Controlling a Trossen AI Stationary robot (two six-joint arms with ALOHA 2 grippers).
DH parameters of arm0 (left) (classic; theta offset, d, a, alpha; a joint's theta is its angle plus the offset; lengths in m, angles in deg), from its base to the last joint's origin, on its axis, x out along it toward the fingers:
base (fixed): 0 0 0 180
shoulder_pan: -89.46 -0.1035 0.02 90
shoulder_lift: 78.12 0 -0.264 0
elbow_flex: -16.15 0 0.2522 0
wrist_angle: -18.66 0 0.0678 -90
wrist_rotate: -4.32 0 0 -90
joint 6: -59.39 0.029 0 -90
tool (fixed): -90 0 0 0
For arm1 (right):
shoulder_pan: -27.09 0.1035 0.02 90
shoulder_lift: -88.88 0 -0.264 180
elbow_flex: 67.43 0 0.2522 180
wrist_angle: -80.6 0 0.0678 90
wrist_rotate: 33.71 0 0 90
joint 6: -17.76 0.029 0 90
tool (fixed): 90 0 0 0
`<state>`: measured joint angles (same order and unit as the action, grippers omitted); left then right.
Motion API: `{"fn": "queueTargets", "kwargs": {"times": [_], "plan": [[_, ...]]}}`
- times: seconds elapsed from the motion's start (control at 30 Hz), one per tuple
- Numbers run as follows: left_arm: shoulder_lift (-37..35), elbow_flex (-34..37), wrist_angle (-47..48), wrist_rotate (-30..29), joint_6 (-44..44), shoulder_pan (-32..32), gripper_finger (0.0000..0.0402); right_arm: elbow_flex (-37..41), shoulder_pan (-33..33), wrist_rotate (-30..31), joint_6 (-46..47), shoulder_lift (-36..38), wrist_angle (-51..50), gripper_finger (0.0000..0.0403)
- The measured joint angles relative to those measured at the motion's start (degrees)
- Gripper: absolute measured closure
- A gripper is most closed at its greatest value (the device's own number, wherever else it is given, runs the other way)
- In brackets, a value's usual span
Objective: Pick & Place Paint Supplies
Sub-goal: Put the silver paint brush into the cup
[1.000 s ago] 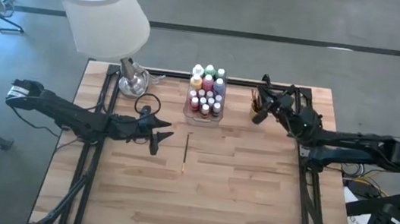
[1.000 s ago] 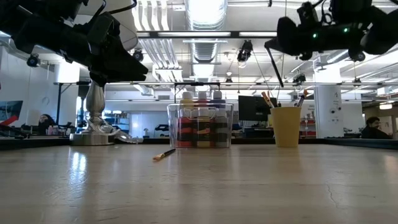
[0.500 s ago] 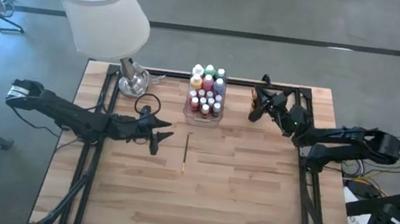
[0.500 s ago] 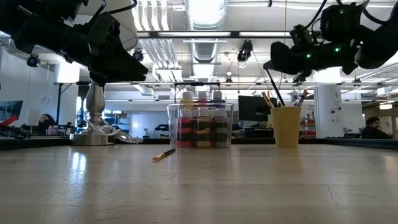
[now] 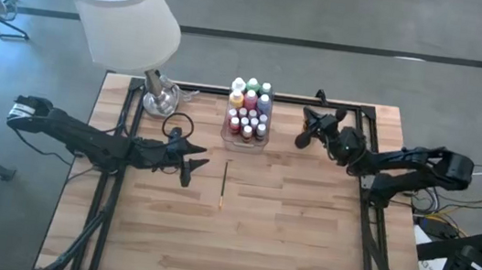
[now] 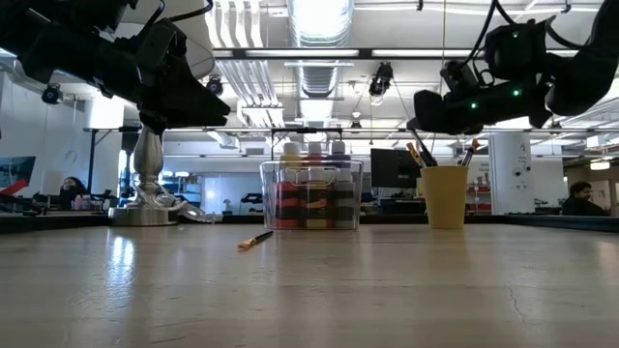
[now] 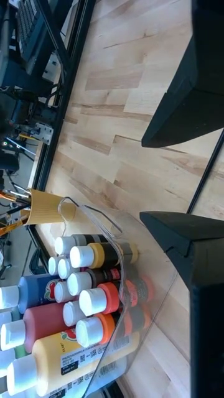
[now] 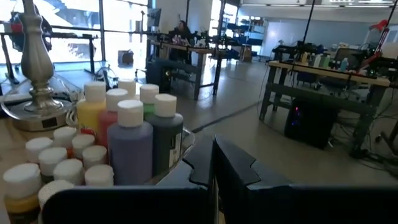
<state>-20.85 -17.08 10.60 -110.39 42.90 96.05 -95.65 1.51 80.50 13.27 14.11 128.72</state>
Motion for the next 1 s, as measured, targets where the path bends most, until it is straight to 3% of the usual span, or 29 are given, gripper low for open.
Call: {"fn": "queueTargets", "kwargs": {"times": [0.77, 1.0], "plan": [[0.0, 0.0, 0.0, 0.0, 0.0, 0.0, 0.0218, 4.4, 0.1, 0.4, -0.7, -0.1, -0.6, 0.0394], [0.0, 0.0, 0.0, 0.0, 0.0, 0.0, 0.0219, 1.9, 0.1, 0.4, -0.8, 0.1, -8.6, 0.0367]]}}
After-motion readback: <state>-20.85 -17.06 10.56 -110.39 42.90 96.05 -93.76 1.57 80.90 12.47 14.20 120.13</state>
